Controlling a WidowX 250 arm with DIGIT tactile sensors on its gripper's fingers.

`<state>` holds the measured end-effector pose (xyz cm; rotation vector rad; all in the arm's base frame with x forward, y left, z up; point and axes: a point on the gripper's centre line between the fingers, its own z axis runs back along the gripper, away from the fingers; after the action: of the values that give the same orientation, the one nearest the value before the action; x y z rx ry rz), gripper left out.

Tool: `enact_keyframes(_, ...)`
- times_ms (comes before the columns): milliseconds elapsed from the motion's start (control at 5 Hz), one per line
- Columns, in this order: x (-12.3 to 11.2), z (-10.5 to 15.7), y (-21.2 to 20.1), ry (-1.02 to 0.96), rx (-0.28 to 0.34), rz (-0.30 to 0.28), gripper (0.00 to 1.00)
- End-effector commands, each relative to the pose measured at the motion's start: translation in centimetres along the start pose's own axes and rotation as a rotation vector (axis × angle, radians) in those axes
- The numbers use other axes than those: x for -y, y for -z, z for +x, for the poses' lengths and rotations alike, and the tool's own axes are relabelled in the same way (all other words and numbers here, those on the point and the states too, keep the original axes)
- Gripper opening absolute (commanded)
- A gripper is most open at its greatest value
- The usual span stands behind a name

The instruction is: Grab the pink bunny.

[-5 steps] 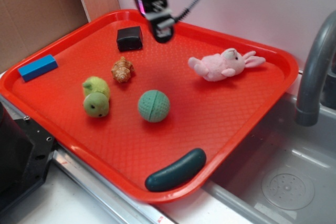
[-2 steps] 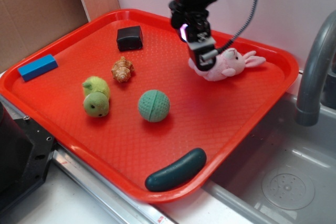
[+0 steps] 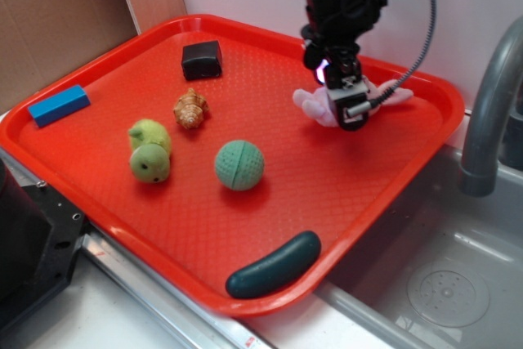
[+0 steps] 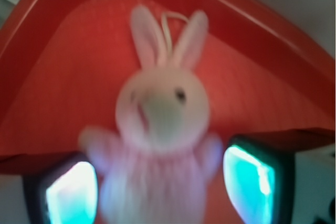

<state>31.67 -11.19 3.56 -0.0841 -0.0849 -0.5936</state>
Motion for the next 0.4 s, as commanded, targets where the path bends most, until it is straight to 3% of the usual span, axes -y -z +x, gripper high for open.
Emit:
enact_keyframes(0, -0.5, 2.4, -1.5, 0.065, 0.015, 0.013, 0.0)
enact_keyframes(200, -0.1, 1.2, -4.1, 0.11, -0.012, 0.004, 0.0)
